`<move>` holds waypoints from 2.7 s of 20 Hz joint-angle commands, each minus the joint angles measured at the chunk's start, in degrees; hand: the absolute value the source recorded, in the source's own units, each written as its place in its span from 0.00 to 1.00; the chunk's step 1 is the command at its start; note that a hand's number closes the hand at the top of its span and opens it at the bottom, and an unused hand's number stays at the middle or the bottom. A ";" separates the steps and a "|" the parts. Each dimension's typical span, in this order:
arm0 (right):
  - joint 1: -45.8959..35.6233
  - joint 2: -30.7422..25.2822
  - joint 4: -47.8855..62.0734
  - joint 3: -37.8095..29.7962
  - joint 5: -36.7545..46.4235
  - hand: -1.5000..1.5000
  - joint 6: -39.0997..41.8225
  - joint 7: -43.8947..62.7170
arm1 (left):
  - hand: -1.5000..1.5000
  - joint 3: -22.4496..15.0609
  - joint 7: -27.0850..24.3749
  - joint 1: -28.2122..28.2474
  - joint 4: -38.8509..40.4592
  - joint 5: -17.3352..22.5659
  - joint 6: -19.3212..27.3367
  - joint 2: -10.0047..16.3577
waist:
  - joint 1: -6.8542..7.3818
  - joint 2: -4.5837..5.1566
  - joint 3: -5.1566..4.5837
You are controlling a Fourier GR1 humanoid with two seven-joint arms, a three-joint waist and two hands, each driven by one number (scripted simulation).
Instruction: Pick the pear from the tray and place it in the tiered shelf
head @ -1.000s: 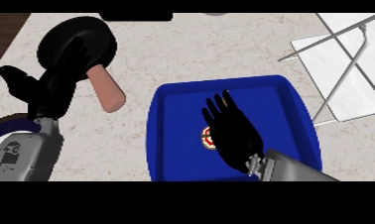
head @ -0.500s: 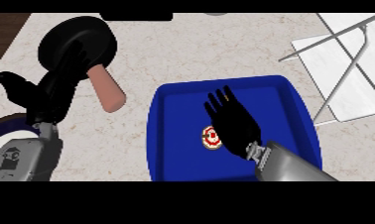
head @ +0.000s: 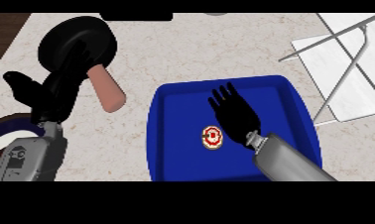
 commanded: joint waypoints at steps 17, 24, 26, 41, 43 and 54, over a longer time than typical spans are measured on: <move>3.68 8.96 9.77 -5.80 8.66 1.00 -13.10 -6.23 | 0.50 1.92 0.49 -0.76 1.62 -0.33 -1.74 -1.54 | -0.30 -0.10 0.01; 15.53 17.65 -0.81 -16.61 -10.42 1.00 -16.65 15.05 | 0.50 3.20 -0.14 -0.77 2.17 -0.32 -1.67 -0.29 | -1.71 -0.28 0.22; 16.06 17.72 -4.36 -13.19 -14.63 1.00 -19.56 21.02 | 0.50 2.33 -1.20 1.12 1.43 -0.31 -3.02 -0.37 | 0.36 -0.26 0.12; -1.91 17.92 -40.10 -4.99 -11.72 1.00 -32.33 61.23 | 0.50 2.26 1.59 -1.65 1.20 -0.96 -2.29 -0.08 | -0.41 -0.50 -0.11; -3.20 17.91 -43.36 -6.60 -10.81 1.00 -28.34 63.87 | 0.50 1.62 0.93 1.25 -0.91 -1.94 -0.72 -1.50 | -0.25 -0.46 -0.08; -8.62 15.37 -45.16 -30.19 -13.34 1.00 -12.21 58.46 | 0.50 2.05 1.93 0.03 -1.70 -1.40 -0.70 -1.84 | -0.59 -0.28 -0.03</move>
